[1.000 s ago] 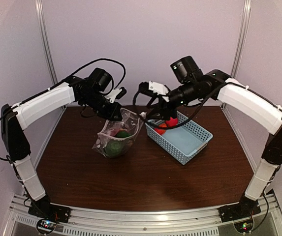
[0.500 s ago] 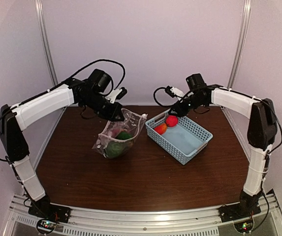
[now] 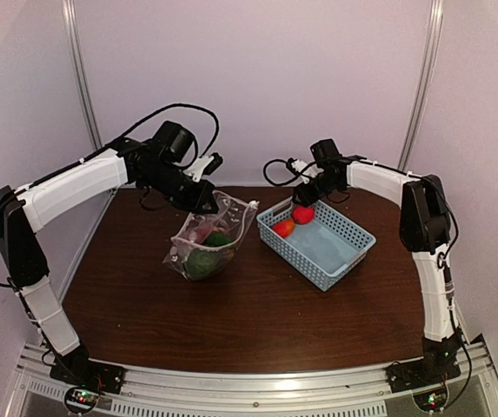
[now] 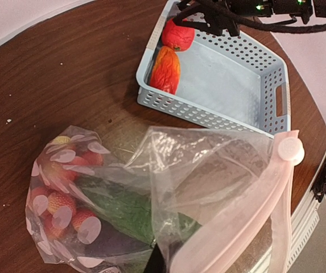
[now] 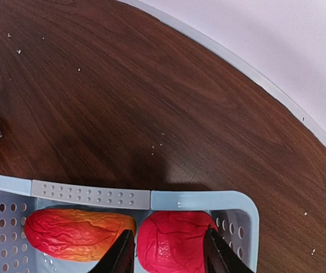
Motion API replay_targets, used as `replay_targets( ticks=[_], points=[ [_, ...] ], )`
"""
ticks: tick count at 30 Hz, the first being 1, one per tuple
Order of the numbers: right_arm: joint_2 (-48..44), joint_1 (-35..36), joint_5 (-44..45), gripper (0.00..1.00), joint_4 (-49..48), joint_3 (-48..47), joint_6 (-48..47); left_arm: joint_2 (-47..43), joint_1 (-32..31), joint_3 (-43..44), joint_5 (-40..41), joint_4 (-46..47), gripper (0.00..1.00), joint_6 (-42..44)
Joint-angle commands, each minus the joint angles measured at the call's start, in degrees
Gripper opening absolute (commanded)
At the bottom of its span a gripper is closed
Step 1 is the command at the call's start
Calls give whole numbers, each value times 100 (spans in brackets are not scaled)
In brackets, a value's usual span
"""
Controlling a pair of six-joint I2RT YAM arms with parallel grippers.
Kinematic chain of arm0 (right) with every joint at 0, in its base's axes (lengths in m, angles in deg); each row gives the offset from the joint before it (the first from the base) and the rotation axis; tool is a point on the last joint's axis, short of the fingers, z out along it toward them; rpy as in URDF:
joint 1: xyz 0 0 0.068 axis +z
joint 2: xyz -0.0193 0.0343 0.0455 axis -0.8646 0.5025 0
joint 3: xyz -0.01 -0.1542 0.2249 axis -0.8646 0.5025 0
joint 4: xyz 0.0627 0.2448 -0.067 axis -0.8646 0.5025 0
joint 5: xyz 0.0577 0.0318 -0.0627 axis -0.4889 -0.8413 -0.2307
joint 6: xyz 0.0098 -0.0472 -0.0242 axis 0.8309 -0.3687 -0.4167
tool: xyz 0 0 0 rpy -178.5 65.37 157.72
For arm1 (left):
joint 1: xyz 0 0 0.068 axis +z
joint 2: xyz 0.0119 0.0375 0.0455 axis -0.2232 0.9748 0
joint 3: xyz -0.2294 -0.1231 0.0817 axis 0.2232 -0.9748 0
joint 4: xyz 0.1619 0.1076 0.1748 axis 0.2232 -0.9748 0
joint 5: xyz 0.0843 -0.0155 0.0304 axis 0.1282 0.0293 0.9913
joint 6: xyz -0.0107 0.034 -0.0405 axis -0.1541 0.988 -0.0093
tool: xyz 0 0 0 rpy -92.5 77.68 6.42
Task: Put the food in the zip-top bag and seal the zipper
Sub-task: Pick up the fake fruit from the bin.
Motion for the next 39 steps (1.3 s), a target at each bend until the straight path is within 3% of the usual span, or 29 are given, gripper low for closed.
replay_targets(
  ticks=[1, 12, 16, 26, 34, 39],
  points=[
    [264, -36, 205, 43, 93, -222, 278, -94, -5, 10, 26, 199, 0, -14],
    [172, -46, 620, 49, 208, 295, 176, 25, -4, 21, 25, 197, 0, 21],
    [204, -65, 543, 60, 363, 304, 204, 21, -5, -3, 9, 192, 0, 29],
    [142, -63, 733, 71, 484, 404, 125, -9, -5, -109, -12, 200, 0, 4],
    [95, -55, 845, 71, 544, 530, 99, -18, -5, -161, -35, 290, 0, -1],
    [-212, -55, 819, 62, 546, 781, 96, -27, -5, -247, -101, 405, 0, -15]
  ],
)
